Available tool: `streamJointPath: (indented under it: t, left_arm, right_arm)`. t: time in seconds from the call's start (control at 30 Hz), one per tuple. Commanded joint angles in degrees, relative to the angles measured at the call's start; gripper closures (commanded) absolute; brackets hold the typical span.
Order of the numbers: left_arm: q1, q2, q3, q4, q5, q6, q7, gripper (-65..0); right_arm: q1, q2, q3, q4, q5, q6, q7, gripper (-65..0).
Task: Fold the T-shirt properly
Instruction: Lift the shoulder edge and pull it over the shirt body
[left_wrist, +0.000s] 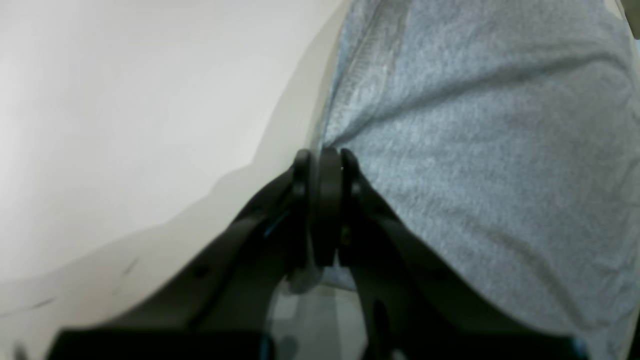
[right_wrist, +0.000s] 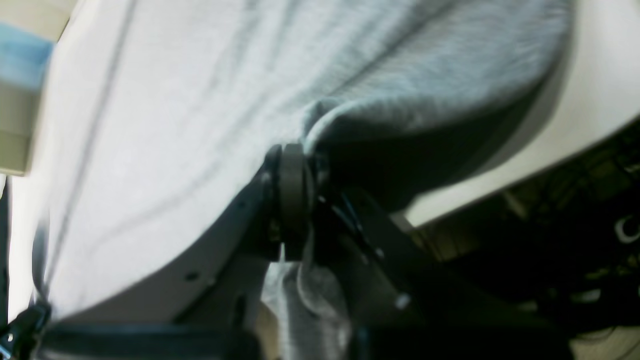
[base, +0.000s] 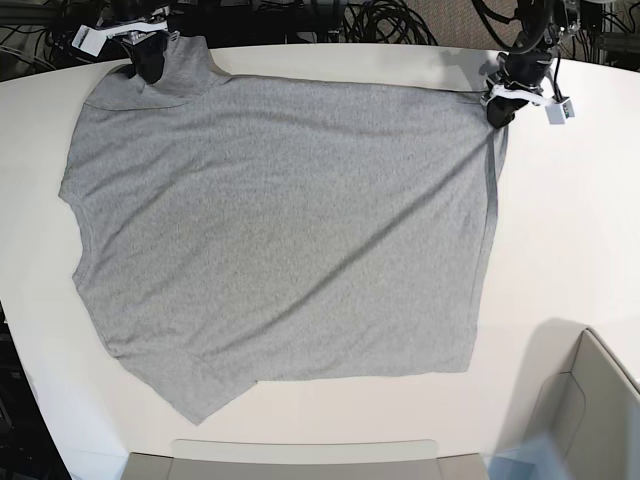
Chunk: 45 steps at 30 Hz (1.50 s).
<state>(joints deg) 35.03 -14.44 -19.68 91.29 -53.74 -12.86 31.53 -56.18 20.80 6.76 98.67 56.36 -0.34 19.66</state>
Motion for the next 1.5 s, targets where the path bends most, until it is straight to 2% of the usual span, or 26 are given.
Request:
streamJointPath:
  t: [0.0, 0.1, 0.27, 0.53, 0.63, 0.77, 0.9, 1.1, 1.3, 1.47]
  left_arm:
    - [2.29, -0.46, -1.02, 0.98, 1.56, 1.57, 1.31, 0.0]
    - [4.23, -0.46, -2.34, 4.14, 1.56, 1.57, 1.31, 0.0]
    - [5.46, -0.46, -3.39, 9.15, 1.56, 2.01, 1.31, 0.0]
    - [5.02, -0.64, -3.39, 9.24, 1.65, 2.09, 1.39, 0.0]
    - [4.05, -0.64, -3.31, 9.24, 1.65, 2.09, 1.66, 0.0]
    - [0.97, -0.64, -3.48, 9.24, 1.74, 2.09, 6.84, 0.0]
    - [-1.05, -0.64, -3.48, 9.24, 1.74, 2.27, 8.16, 0.0]
    - [-1.22, -0.82, -3.48, 14.60, 1.91, 9.04, 8.16, 0.0]
    - [-5.79, -0.90, -3.39, 17.51, 2.44, 11.41, 11.68, 0.0]
    - [-10.45, -0.90, -3.39, 17.51, 8.59, 11.32, 15.37, 0.0]
  right_arm:
    - [-1.00, -0.71, 1.19, 1.24, -0.75, 0.29, 1.39, 0.0]
    - [-1.62, -2.73, 2.95, 2.65, -3.39, 0.29, 1.31, 0.0]
    - [-3.20, -2.73, 3.92, 4.32, -3.57, 0.29, 1.31, 0.0]
    - [-3.55, -2.47, 4.88, 5.19, -3.57, 0.29, 1.13, 0.0]
    - [-3.29, -1.68, 5.15, 5.37, -3.57, 0.29, -2.12, 0.0]
    - [-1.36, -1.41, 6.82, 5.99, -3.83, 0.29, -6.25, 0.0]
    - [0.14, -1.41, 8.31, 6.34, -3.83, 0.29, -8.36, 0.0]
    - [1.46, -1.41, 11.65, 9.59, -3.83, 0.29, -14.08, 0.0]
    - [4.01, -1.59, 14.29, 11.26, -3.92, 0.29, -20.23, 0.0]
    - [6.91, -1.59, 14.38, 11.09, -4.71, 0.29, -24.28, 0.0]
